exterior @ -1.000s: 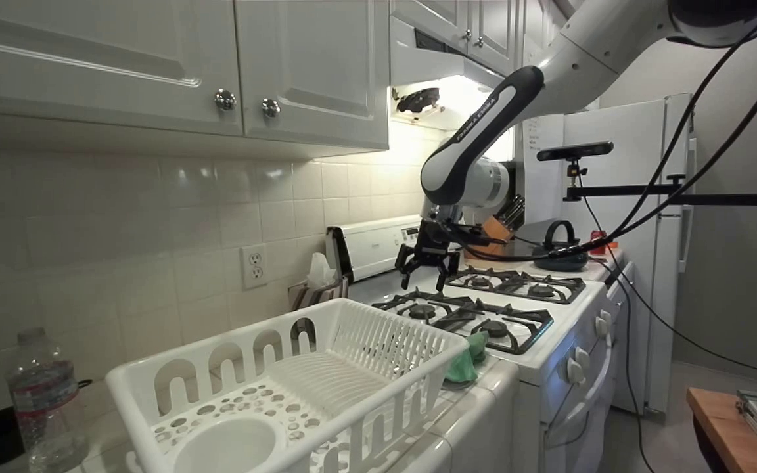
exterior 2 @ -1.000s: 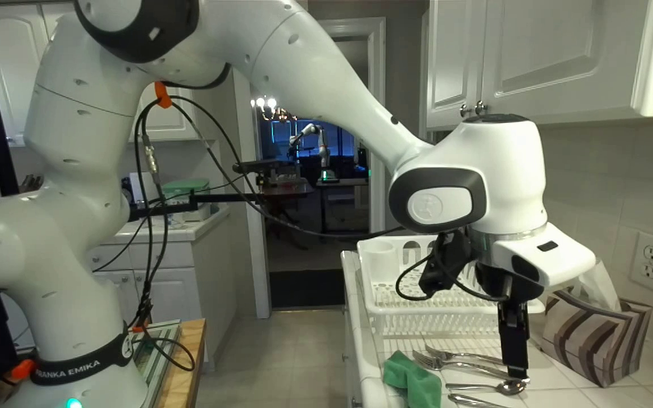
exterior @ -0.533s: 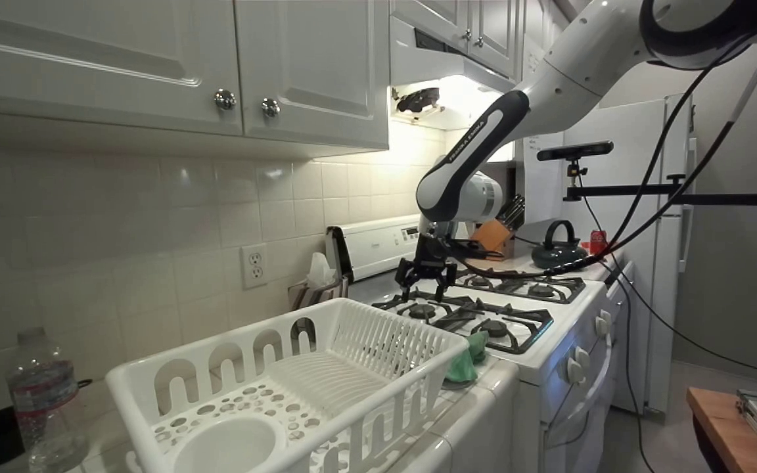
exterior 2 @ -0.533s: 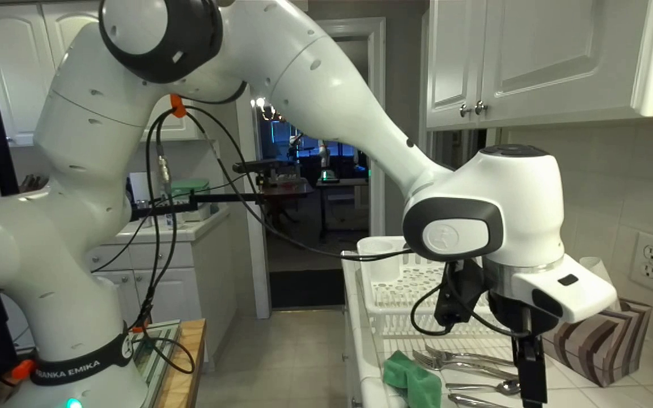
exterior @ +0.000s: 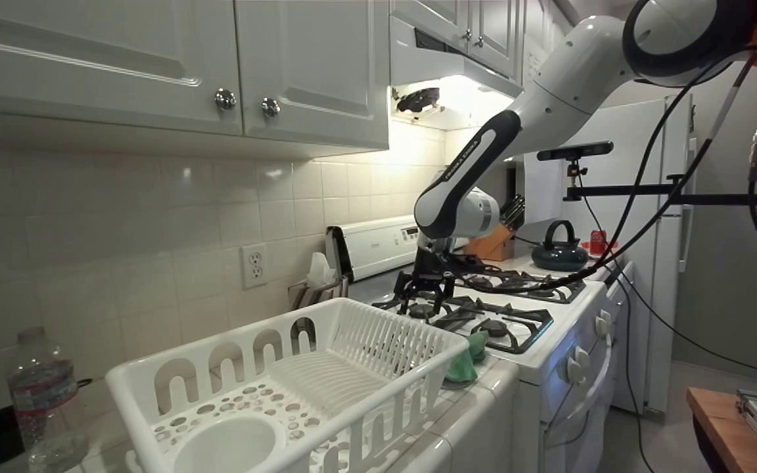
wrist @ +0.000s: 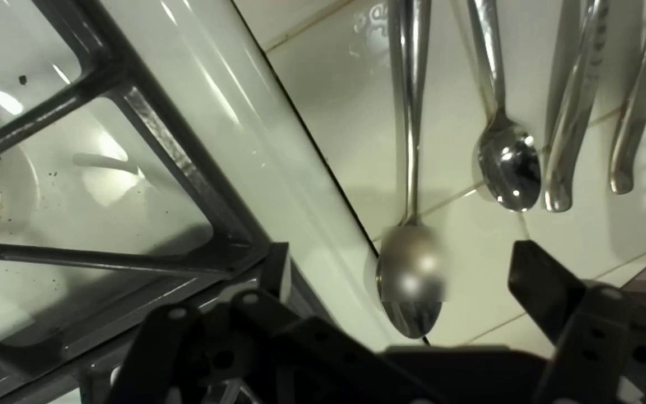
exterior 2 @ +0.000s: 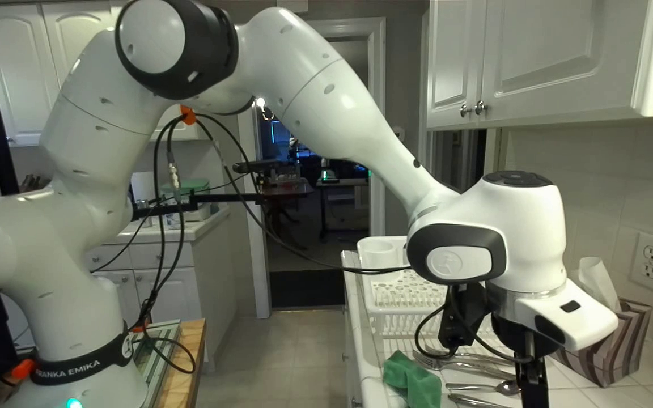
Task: Put two silver spoons in the cutlery holder on the dishrack.
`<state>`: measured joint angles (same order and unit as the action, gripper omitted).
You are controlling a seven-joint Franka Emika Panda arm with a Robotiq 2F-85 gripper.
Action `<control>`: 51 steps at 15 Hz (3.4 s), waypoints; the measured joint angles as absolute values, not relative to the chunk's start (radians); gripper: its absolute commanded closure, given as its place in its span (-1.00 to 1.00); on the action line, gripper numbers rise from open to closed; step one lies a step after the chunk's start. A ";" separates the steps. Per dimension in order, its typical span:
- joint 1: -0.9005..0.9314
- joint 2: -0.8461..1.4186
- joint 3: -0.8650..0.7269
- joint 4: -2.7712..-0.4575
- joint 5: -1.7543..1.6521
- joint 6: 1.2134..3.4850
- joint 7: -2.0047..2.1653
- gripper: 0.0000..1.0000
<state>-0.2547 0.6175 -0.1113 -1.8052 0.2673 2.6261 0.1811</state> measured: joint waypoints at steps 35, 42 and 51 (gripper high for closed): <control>-0.253 0.774 -0.091 -1.639 0.267 2.627 0.167 0.24; -0.253 0.778 -0.091 -1.634 0.267 2.626 0.168 -0.58; -0.253 0.781 -0.116 -1.632 0.264 2.601 0.168 1.00</control>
